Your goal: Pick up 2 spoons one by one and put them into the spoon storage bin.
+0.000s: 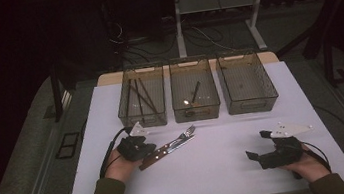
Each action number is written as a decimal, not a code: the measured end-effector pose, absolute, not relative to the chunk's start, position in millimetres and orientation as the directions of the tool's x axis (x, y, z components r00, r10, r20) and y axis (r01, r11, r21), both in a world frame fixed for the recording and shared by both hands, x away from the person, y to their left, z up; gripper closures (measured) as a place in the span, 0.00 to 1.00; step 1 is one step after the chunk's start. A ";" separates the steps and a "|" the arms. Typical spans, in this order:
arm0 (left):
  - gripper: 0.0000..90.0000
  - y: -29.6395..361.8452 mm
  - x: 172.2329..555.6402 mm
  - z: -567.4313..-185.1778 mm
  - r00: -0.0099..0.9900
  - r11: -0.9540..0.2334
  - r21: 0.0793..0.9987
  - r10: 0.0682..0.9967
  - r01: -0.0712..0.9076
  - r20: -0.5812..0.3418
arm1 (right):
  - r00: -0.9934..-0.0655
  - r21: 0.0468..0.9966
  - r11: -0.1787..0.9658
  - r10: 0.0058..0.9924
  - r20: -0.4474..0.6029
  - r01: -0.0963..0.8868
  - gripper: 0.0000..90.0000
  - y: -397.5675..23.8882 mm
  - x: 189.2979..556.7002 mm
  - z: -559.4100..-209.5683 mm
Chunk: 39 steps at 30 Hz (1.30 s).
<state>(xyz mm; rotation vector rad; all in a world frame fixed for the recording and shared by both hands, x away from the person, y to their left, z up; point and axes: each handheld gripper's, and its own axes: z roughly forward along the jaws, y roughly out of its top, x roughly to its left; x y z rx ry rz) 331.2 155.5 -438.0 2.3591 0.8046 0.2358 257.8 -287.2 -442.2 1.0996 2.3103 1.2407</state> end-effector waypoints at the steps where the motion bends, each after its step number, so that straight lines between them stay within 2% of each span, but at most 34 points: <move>1: 0.99 155.1 330.1 -437.9 0.798 -0.618 0.614 0.602 0.490 -0.031 | -0.663 0.807 0.335 0.743 0.092 0.487 0.10 -287.2 257.7 -442.1; 13: 0.98 155.2 328.8 -436.3 0.794 -0.608 0.619 0.606 0.497 -0.042 | -0.665 0.808 0.336 0.741 0.090 0.484 0.10 -287.1 257.6 -442.0; 21: 0.80 159.8 321.4 -423.6 0.773 -0.522 0.692 0.629 0.499 -0.084 | -0.664 0.807 0.336 0.742 0.091 0.486 0.10 -287.1 257.5 -442.1; 24: 0.78 158.5 314.3 -421.2 0.779 -0.510 0.709 0.620 0.488 -0.090 | -0.664 0.807 0.335 0.742 0.092 0.487 0.10 -287.1 257.6 -442.1; 28: 0.77 152.9 306.0 -421.8 0.790 -0.498 0.723 0.604 0.478 -0.106 | -0.664 0.806 0.336 0.742 0.092 0.488 0.10 -286.5 257.4 -442.1; 39: 0.79 134.3 307.3 -432.0 0.821 -0.558 0.708 0.568 0.433 -0.055 | -0.668 0.805 0.343 0.739 0.087 0.484 0.10 -285.8 257.7 -442.6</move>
